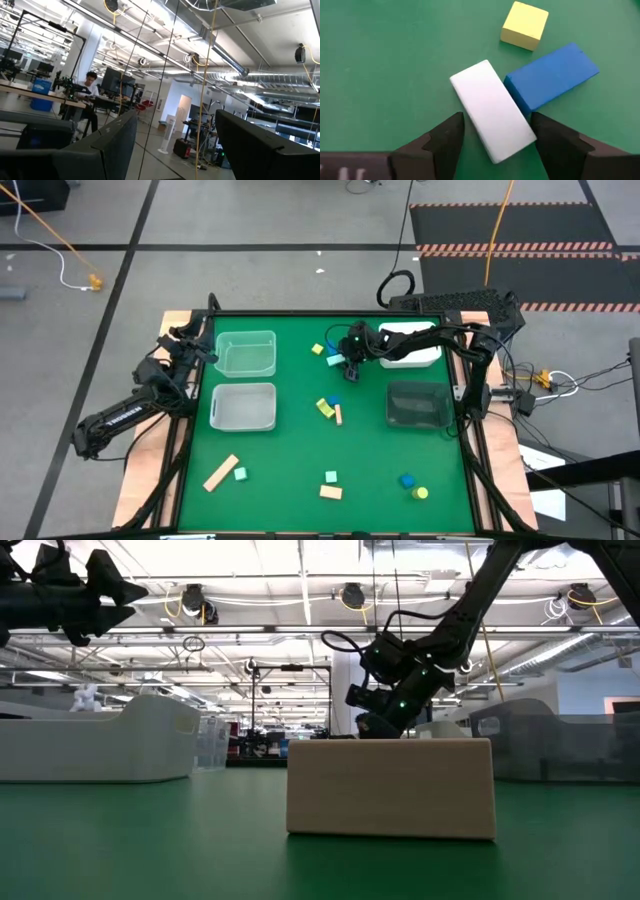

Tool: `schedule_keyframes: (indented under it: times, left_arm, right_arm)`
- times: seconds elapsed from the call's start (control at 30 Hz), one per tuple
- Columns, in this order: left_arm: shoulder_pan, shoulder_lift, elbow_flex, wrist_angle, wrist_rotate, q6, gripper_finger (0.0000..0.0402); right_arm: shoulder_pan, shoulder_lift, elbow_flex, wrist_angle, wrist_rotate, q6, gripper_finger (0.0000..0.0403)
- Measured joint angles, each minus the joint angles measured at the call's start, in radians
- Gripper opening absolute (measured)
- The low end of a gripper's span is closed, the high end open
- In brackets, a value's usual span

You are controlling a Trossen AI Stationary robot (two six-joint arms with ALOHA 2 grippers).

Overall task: Sort & place blocks by color
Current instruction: Put the top light blue block into the white bin

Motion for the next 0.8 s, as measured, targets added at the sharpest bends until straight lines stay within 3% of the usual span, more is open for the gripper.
schedule_keyframes:
  times: [0.37,0.8]
  left_arm:
    - [0.0,0.0,0.0,0.0,0.0,0.0,0.0269]
    - [0.0,0.0,0.0,0.0,0.0,0.0,0.0269]
  right_arm:
    - [0.022,-0.028,-0.001,-0.067,0.005,0.044,0.0115]
    - [0.035,-0.288,-0.005,-0.225,-0.004,0.078,0.0119]
